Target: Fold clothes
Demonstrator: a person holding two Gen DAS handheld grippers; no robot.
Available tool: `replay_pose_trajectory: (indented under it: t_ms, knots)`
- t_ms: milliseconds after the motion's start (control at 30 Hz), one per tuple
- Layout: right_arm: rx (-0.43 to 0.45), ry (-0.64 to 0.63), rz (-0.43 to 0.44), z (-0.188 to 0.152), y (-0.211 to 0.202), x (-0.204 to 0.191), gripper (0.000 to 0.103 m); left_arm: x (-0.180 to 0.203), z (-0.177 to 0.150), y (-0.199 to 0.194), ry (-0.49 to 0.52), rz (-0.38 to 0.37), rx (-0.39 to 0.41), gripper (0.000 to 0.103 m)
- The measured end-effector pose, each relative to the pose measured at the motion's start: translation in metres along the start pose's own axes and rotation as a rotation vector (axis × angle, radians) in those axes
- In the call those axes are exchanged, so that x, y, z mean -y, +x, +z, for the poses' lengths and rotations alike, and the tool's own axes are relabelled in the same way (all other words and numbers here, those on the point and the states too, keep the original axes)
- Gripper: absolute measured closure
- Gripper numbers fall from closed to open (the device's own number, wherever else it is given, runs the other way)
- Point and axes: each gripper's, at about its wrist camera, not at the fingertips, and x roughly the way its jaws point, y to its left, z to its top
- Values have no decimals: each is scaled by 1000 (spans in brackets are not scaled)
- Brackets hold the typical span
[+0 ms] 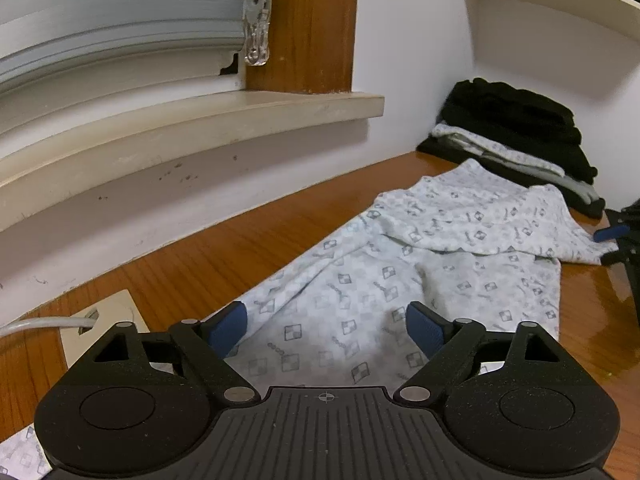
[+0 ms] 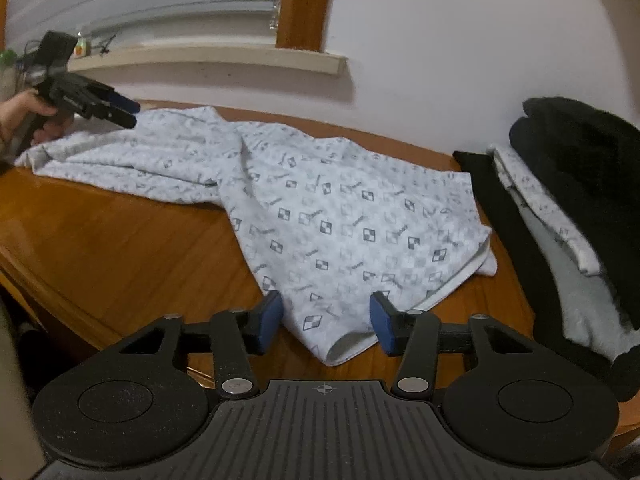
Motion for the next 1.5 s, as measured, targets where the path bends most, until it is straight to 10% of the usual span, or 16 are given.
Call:
replay_pose_trajectory:
  t_ms: [67, 233, 600, 667, 1000, 1500]
  knots:
    - [-2, -20, -20, 0, 0, -1, 92, 2, 0, -2, 9, 0, 14, 5]
    - [2, -153, -181, 28, 0, -7, 99, 0, -1, -3, -5, -10, 15, 5]
    - [107, -177, -418, 181, 70, 60, 98, -3, -2, 1, -18, -29, -1, 5]
    - [85, -170, -463, 190, 96, 66, 84, -4, -2, 0, -26, -36, 2, 5]
    - [118, 13, -538, 150, 107, 96, 60, -7, -2, -1, -39, -30, 1, 4]
    - [-72, 254, -296, 79, 104, 113, 50, -9, -1, 0, -56, -28, -11, 3]
